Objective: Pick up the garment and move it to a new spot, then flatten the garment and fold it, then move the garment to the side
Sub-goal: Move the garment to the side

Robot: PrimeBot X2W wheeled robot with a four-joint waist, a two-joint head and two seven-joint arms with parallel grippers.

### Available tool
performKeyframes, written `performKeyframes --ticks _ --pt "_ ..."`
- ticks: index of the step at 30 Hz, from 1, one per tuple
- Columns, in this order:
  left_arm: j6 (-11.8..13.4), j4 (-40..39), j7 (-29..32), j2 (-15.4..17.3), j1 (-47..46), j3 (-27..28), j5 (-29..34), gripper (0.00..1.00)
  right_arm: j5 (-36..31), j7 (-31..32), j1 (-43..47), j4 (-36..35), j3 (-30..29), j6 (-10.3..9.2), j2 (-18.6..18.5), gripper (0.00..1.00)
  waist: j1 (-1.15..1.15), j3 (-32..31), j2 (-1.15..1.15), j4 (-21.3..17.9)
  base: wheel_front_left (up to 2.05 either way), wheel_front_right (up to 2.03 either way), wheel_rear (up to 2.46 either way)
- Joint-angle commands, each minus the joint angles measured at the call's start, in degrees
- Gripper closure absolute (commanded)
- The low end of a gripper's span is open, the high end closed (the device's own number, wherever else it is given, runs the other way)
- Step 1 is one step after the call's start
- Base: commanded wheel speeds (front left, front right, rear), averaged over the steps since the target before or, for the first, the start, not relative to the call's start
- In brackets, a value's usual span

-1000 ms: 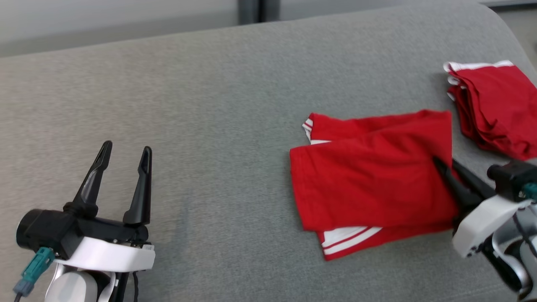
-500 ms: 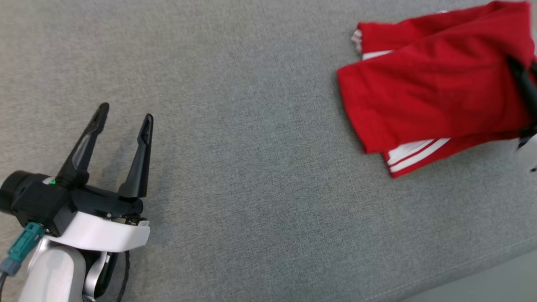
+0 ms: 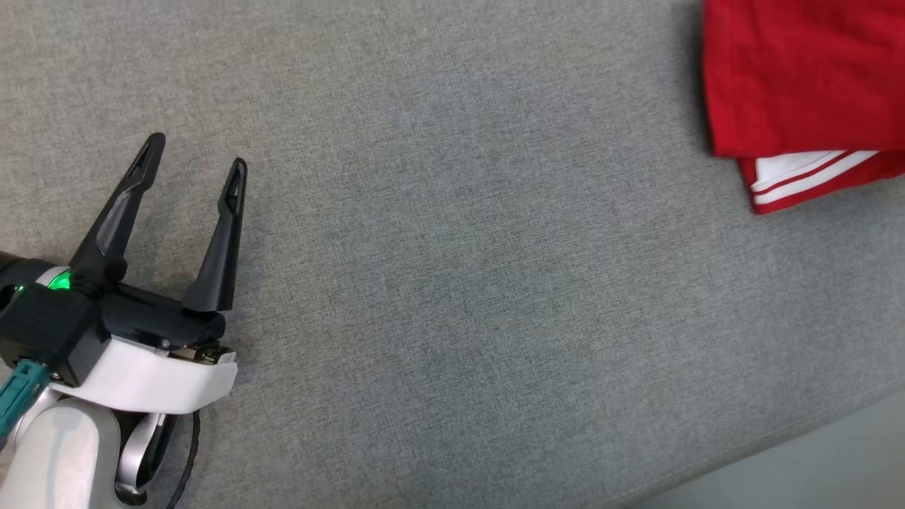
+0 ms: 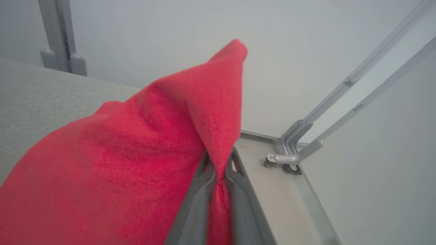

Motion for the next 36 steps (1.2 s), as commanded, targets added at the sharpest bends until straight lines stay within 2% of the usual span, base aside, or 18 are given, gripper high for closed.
performKeyframes --ticks 1,5,6,7,8,9,10,11,16,23,29,36 --pt "0.0 -0.5 0.3 0.5 -1.2 -0.1 0.3 0.00 -1.4 -1.7 -1.8 1.7 -0.7 -0.02 -0.1 1.00 0.00 0.8 0.00 0.1 0.00 0.00 0.00" --pt "0.0 -1.1 0.6 0.9 -1.7 -0.2 0.4 0.00 -4.7 -3.7 -4.6 6.4 -2.2 -0.02 1.4 1.00 0.00 2.5 0.00 0.4 0.00 0.00 0.00" --pt "0.0 -1.1 0.6 1.1 -1.8 -0.2 0.3 0.00 -5.2 -4.4 -5.4 7.6 -2.5 -0.03 1.6 0.96 0.00 2.9 0.00 0.5 0.00 0.00 0.00" --pt "0.0 -1.2 0.7 1.2 -2.0 -0.1 0.3 0.00 -5.7 -5.1 -6.1 8.7 -3.2 -0.03 2.0 0.83 0.00 3.3 0.00 0.5 0.00 0.00 0.00" --pt "0.0 -1.2 0.7 1.2 -2.0 -0.1 0.3 0.00 -5.7 -5.1 -6.1 8.7 -3.2 -0.03 2.0 0.83 0.00 3.3 0.00 0.5 0.00 0.00 0.00" --pt "0.1 -1.2 0.7 1.2 -2.2 -0.1 0.3 0.00 -6.7 -5.8 -6.7 9.8 -3.6 -0.03 2.3 0.63 0.00 3.6 0.00 0.6 0.00 0.00 0.00" --pt "0.1 -1.2 0.7 1.3 -2.4 -0.1 0.2 0.00 -7.2 -6.6 -7.1 10.9 -4.0 -0.03 3.0 0.51 0.00 4.0 0.00 0.7 0.00 0.00 0.00" --pt "0.1 -1.1 0.6 1.3 -2.4 -0.1 0.2 0.00 -7.5 -7.2 -7.7 12.2 -4.4 -0.02 3.5 0.00 0.00 4.2 0.00 0.8 0.00 0.00 0.00" --pt "0.4 -0.8 0.6 1.6 -2.4 0.0 -0.1 0.00 -9.5 -10.1 -9.4 17.3 -7.6 -0.02 6.0 0.00 0.00 4.9 0.00 1.1 0.00 0.00 0.00" --pt "0.6 0.6 -0.3 1.2 -1.8 -0.2 -0.7 0.00 -8.0 -12.2 -6.3 16.9 -10.8 -0.02 10.6 0.00 0.00 2.8 0.00 1.4 0.00 0.00 0.00" --pt "1.4 2.4 -1.9 -0.1 -0.6 -0.1 -1.8 0.00 -6.5 -12.4 -0.1 9.6 -13.4 -0.02 16.6 0.00 0.00 -1.4 0.00 2.1 0.00 0.00 0.00" --pt "2.4 5.4 -4.1 -2.1 1.8 -0.1 -3.6 0.00 -8.5 -12.4 9.7 -0.5 -12.2 -0.02 24.5 0.00 0.00 -7.0 0.00 3.9 0.00 0.00 0.00"
